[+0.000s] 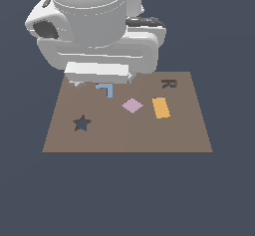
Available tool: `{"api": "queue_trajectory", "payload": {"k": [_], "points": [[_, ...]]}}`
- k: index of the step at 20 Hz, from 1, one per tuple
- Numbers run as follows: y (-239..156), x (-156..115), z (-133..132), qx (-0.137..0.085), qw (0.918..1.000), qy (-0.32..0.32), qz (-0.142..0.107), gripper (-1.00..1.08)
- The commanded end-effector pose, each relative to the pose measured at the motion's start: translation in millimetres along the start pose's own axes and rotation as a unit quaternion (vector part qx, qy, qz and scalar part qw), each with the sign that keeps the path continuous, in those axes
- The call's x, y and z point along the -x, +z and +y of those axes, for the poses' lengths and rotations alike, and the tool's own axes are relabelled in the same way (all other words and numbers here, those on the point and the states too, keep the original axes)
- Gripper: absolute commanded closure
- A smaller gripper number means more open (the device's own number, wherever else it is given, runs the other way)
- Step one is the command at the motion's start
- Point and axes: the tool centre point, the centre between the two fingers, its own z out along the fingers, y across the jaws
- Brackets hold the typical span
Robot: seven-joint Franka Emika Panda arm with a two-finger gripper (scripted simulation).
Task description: Insert a designated object into the corresponding slot on a board.
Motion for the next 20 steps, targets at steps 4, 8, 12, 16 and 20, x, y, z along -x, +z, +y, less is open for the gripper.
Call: {"api": "queue_trajectory", "payload": {"k": [4,8,12,16,20], "points": [[2,1,2,0.000,1.0000,0.002,0.000,-0.92],[11,8,13,0.000,0.9999,0.010,0.000,-0.92],[27,19,33,0.000,0.9997,0.026,-0.001,-0.92],[50,37,60,0.001,0.9988,0.049,-0.001,-0.92],[77,59,90,0.001,0.9973,0.074,-0.002,-0.92]]}}
